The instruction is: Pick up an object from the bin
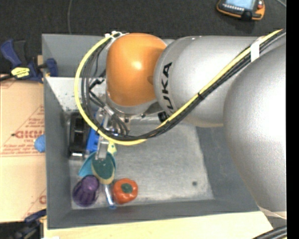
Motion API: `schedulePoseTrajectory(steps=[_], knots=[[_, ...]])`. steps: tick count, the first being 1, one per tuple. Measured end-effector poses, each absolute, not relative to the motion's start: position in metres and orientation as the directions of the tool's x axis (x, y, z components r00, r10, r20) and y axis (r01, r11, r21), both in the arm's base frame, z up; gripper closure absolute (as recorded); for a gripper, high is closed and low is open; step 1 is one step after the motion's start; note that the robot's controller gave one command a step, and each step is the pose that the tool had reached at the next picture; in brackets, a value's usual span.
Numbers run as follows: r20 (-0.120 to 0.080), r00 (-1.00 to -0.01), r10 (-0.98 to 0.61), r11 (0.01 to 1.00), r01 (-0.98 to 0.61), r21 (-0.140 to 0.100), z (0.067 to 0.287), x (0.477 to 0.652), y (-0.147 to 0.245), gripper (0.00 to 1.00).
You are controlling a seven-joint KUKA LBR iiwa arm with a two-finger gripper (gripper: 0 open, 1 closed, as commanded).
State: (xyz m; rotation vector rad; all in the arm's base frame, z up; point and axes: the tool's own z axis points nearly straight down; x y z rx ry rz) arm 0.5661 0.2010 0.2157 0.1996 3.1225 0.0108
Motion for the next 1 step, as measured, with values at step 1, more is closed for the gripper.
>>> schedulePoseTrajectory(steps=[1], knots=[[0.001,-0.992,0.13,0.992,0.13,0.001,0.0958,0.5767,0.1794,0.0]])
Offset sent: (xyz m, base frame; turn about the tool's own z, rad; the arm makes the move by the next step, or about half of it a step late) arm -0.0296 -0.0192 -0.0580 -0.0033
